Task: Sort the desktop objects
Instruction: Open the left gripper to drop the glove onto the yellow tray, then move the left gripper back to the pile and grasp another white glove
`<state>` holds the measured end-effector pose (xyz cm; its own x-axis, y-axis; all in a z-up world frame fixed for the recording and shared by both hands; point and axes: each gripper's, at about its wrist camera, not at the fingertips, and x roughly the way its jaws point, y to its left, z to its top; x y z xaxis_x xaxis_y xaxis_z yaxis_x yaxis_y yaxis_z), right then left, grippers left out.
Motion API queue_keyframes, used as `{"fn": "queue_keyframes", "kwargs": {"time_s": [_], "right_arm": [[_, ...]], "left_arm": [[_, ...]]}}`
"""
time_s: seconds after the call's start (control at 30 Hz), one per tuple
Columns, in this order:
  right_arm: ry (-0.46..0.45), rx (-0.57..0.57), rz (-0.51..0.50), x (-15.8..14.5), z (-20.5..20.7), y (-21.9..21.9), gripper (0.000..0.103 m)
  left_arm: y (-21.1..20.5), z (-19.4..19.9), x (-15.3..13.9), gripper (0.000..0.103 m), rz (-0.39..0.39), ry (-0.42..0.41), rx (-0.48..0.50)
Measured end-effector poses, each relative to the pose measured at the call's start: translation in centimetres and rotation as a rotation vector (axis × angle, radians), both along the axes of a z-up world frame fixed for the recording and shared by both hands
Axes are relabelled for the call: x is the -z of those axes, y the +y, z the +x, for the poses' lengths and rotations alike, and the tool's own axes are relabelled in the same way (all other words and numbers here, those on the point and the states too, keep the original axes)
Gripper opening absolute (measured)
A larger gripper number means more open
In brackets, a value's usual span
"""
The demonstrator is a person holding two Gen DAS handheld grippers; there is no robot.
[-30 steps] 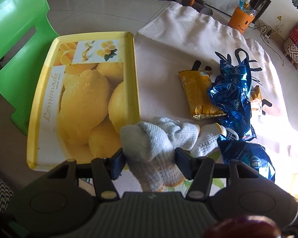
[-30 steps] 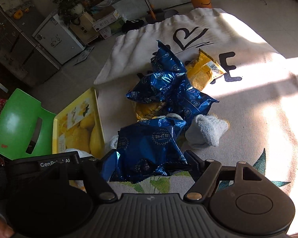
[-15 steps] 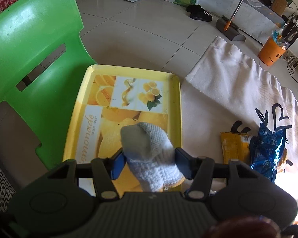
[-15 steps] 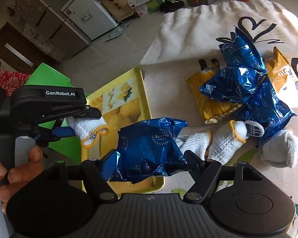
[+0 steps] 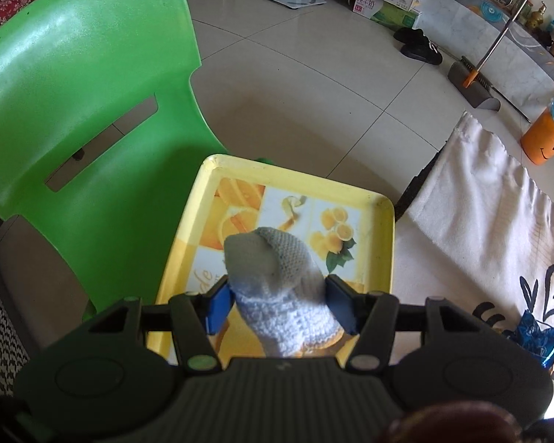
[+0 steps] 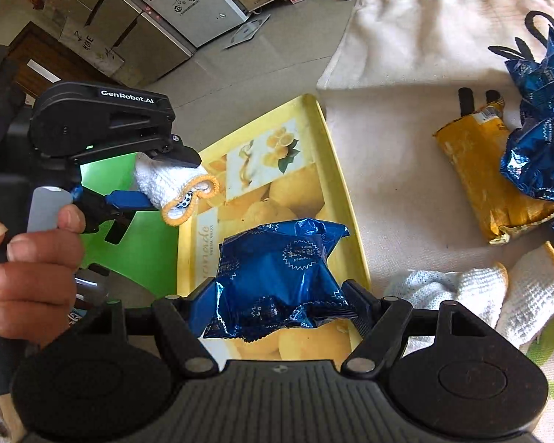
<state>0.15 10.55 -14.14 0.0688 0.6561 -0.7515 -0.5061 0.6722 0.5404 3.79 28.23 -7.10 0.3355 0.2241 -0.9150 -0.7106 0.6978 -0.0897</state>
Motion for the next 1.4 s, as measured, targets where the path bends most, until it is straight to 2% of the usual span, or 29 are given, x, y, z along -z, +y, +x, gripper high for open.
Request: {"fn": "queue_keyframes", "kwargs": {"time_s": [0.13, 0.23, 0.27, 0.5, 0.63, 0.73, 0.93, 1.1, 1.4], "right_arm": [[-0.023, -0.005, 0.05, 0.0, 0.0, 1.3, 0.076], [-0.049, -0.022, 0.061, -0.3, 0.0, 2.1, 0.083], [-0.051, -0.024, 0.055, -0.4, 0.0, 2.1, 0.085], [-0.057, -0.01, 0.023, -1.8, 0.8, 0.3, 0.085], [-0.084, 0.006, -0.01, -2.7, 1.6, -1.4, 0.085], [-0.089, 0.027, -0.028, -3.4, 2.3, -3.1, 0.085], [-0.12, 0.079, -0.067, -4.5, 3.7, -6.3, 0.085], [-0.143, 0.097, -0.106, -5.0, 4.4, -8.4, 0.085], [-0.169, 0.132, -0.197, -5.3, 5.5, -12.7, 0.085]], "left_arm": [[0.8, 0.3, 0.5, 0.058, 0.038, 0.026, -0.016], [0.8, 0.3, 0.5, 0.072, 0.052, 0.04, -0.022], [0.7, 0.3, 0.3, 0.081, 0.057, 0.038, -0.026], [-1.6, 0.8, -1.4, 0.089, 0.087, -0.015, 0.04], [-3.8, 1.1, -2.1, 0.09, 0.085, -0.046, 0.119], [-5.4, 1.3, -2.5, 0.095, 0.078, -0.066, 0.169], [-8.9, 1.8, -2.1, 0.096, 0.086, -0.059, 0.294], [-12.0, 2.0, -1.4, 0.097, 0.063, -0.057, 0.432], [-18.1, 1.7, 0.0, 0.099, 0.139, -0.02, 0.699]]}}
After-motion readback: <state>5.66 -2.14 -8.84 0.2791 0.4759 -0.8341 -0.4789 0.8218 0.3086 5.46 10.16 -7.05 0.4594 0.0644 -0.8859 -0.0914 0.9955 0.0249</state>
